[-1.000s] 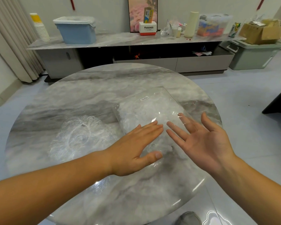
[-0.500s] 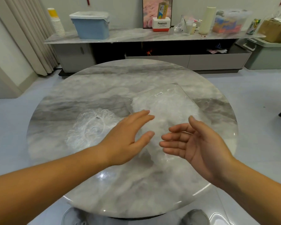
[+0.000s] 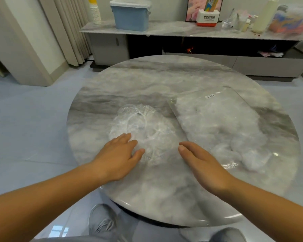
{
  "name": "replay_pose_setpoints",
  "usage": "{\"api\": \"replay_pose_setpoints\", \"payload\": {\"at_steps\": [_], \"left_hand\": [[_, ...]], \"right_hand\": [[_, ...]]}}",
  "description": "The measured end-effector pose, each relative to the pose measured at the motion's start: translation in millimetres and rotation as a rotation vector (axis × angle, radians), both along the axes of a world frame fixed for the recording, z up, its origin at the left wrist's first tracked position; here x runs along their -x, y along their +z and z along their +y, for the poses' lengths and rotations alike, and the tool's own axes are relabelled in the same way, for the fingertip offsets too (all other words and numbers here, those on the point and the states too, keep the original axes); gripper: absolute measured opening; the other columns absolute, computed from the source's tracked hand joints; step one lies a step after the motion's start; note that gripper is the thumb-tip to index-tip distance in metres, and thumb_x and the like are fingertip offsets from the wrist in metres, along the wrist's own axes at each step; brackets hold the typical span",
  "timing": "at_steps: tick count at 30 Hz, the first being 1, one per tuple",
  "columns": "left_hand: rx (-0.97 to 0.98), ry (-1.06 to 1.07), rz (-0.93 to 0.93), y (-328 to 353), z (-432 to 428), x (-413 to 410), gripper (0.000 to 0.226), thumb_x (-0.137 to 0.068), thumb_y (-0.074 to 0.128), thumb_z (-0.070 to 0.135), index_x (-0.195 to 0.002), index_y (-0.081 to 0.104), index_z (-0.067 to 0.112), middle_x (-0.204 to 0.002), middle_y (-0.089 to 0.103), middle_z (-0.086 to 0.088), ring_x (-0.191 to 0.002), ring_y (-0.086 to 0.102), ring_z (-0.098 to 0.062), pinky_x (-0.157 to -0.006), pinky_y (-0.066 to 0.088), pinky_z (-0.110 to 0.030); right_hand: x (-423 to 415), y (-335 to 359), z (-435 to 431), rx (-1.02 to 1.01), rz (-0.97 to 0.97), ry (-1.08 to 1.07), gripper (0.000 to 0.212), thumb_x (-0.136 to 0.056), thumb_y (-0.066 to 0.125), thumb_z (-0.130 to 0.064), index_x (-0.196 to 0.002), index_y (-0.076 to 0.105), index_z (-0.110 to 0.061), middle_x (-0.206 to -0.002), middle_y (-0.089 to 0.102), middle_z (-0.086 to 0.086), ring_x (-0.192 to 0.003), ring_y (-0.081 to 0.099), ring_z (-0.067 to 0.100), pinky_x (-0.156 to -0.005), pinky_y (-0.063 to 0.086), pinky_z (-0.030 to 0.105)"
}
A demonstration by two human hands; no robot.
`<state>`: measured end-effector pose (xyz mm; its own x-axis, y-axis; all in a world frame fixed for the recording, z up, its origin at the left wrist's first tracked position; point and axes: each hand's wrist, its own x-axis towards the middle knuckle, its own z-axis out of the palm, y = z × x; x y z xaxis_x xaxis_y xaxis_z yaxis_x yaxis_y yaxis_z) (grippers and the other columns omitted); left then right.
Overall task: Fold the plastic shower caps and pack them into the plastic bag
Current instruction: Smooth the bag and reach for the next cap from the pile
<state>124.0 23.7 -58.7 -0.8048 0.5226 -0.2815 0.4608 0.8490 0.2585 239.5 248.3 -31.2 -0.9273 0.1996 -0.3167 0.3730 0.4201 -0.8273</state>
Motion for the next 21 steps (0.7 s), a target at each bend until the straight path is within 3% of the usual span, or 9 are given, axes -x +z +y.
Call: {"api": "replay_pose_setpoints", "payload": {"at_steps": [3, 6, 10, 13, 17, 19, 21], "left_hand": [[-0.077, -0.003, 0.043, 3.1, 4.4, 11.1, 0.060, -0.105, 0.028, 0.052, -0.148, 0.044, 0.012, -0.163, 0.030, -0.006, -0.151, 0.024, -0.020, -0.122, 0.016, -0.031], [-0.192, 0.030, 0.085, 8.9, 5.2, 18.7, 0.057, -0.105, 0.033, 0.049, -0.136, 0.053, 0.005, -0.147, 0.050, -0.009, -0.136, 0.043, -0.022, -0.112, 0.028, -0.028], [-0.256, -0.077, 0.074, 10.1, 6.3, 18.0, 0.046, -0.104, 0.042, 0.046, -0.145, 0.049, 0.027, -0.161, 0.035, 0.004, -0.150, 0.025, -0.009, -0.117, 0.019, -0.023], [-0.203, -0.086, 0.022, 9.4, 10.4, 17.0, 0.043, -0.104, 0.039, 0.050, -0.134, 0.061, 0.030, -0.162, 0.034, 0.004, -0.150, 0.023, -0.009, -0.120, 0.022, -0.031], [-0.209, -0.094, 0.083, 8.2, 12.2, 17.9, 0.081, -0.089, 0.017, 0.067, -0.130, 0.064, 0.016, -0.142, 0.058, 0.000, -0.136, 0.046, -0.017, -0.112, 0.028, -0.027], [-0.246, -0.064, 0.122, 9.1, 12.1, 17.9, 0.066, -0.099, 0.028, 0.059, -0.139, 0.057, 0.014, -0.147, 0.052, 0.000, -0.138, 0.043, -0.017, -0.110, 0.024, -0.022], [-0.298, -0.056, 0.143, 12.2, 13.0, 15.3, 0.055, -0.105, 0.038, 0.046, -0.153, 0.041, 0.018, -0.161, 0.035, 0.004, -0.148, 0.028, -0.012, -0.114, 0.015, -0.018]], "right_hand": [[5.5, -6.9, 8.7, -0.043, 0.043, -0.045, 0.033, -0.103, 0.043, -0.049, -0.128, 0.059, -0.034, -0.126, 0.059, -0.021, -0.119, 0.052, 0.001, -0.092, 0.036, 0.019], [10.1, -11.3, 21.0, -0.101, 0.075, -0.064, 0.026, -0.103, 0.043, -0.048, -0.115, 0.062, -0.035, -0.111, 0.064, -0.021, -0.107, 0.056, -0.005, -0.082, 0.039, 0.013], [12.7, -17.8, 31.8, -0.165, 0.101, -0.081, 0.025, -0.101, 0.044, -0.050, -0.108, 0.063, -0.035, -0.105, 0.065, -0.019, -0.101, 0.058, -0.003, -0.080, 0.040, 0.016], [9.3, -22.3, 27.8, -0.167, 0.126, -0.039, 0.027, -0.100, 0.046, -0.050, -0.114, 0.063, -0.035, -0.112, 0.065, -0.020, -0.107, 0.057, -0.005, -0.086, 0.042, 0.017], [3.1, -22.6, 13.3, -0.135, 0.134, 0.132, 0.047, -0.096, 0.045, -0.058, -0.135, 0.056, -0.037, -0.134, 0.056, -0.022, -0.124, 0.051, -0.003, -0.106, 0.039, 0.019], [6.5, -21.8, 4.9, -0.159, 0.117, 0.250, 0.061, -0.091, 0.036, -0.065, -0.144, 0.049, -0.037, -0.144, 0.046, -0.026, -0.130, 0.043, -0.007, -0.110, 0.032, 0.013], [16.5, -21.1, -3.6, -0.100, 0.056, 0.302, 0.065, -0.094, 0.031, -0.064, -0.151, 0.041, -0.034, -0.149, 0.038, -0.027, -0.136, 0.034, -0.010, -0.111, 0.023, 0.008]]}}
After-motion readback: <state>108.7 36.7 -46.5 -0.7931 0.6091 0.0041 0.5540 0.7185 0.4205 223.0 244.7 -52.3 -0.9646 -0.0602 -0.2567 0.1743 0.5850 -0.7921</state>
